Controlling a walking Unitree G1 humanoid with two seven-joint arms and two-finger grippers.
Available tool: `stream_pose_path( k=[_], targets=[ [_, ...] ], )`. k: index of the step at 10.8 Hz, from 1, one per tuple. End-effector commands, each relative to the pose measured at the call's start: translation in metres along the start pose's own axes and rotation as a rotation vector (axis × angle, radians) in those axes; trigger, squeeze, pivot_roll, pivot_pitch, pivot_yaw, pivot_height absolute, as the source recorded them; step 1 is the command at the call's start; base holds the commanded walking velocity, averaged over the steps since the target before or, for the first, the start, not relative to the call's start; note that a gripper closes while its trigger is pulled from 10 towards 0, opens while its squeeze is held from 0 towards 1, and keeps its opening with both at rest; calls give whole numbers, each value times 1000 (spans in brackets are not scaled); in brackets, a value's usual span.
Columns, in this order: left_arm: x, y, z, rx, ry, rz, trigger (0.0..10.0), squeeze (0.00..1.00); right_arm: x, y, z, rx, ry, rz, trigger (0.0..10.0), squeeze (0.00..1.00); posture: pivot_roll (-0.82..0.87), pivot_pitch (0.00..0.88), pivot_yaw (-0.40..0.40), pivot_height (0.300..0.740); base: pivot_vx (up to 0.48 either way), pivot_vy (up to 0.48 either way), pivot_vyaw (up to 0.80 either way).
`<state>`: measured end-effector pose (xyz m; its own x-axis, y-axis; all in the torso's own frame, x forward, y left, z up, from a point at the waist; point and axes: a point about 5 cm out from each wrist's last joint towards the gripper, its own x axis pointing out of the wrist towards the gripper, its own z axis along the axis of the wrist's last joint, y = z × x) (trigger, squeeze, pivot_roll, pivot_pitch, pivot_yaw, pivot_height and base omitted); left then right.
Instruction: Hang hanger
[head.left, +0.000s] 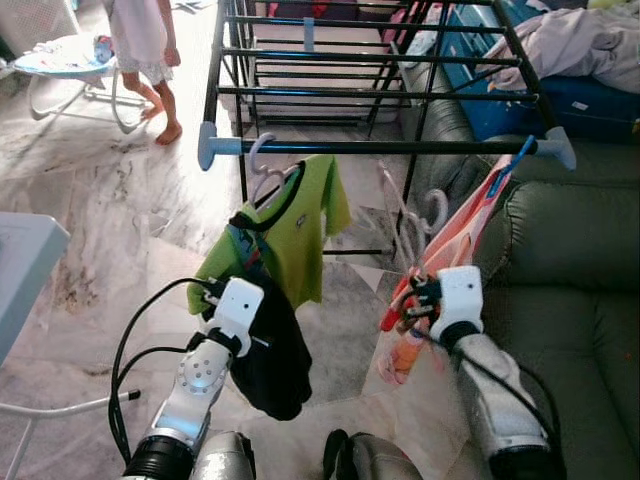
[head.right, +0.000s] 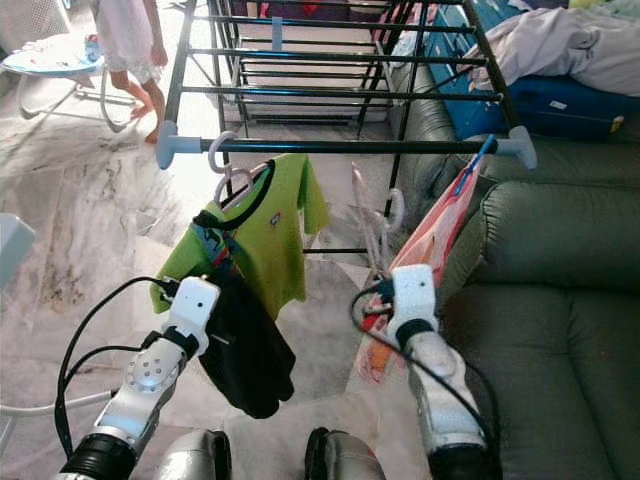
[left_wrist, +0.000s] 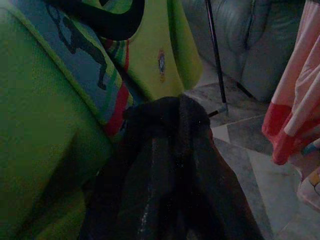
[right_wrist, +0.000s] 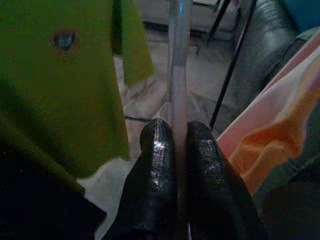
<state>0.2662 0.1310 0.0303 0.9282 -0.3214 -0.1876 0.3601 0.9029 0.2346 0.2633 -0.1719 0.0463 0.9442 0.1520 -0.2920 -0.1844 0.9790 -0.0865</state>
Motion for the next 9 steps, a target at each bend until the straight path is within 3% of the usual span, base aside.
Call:
stream_pose_path(
  k=[1, 3, 9],
  targets=[
    [1, 0, 3, 6, -17, -4, 10000, 0, -5, 2, -21, -12, 88, 28, 0, 0, 11, 111, -77, 740, -266, 0, 0],
    [0, 0, 3, 8, -14, -7, 10000, 0, -12, 10, -46, -29, 213, 101, 0, 0, 12, 112, -76, 740, -349, 0, 0],
    [-2, 1, 1, 24, -7, -14, 10000, 0, -7, 7, -51, -35, 212, 100, 0, 0, 21, 115, -70, 740, -382, 0, 0]
  ],
)
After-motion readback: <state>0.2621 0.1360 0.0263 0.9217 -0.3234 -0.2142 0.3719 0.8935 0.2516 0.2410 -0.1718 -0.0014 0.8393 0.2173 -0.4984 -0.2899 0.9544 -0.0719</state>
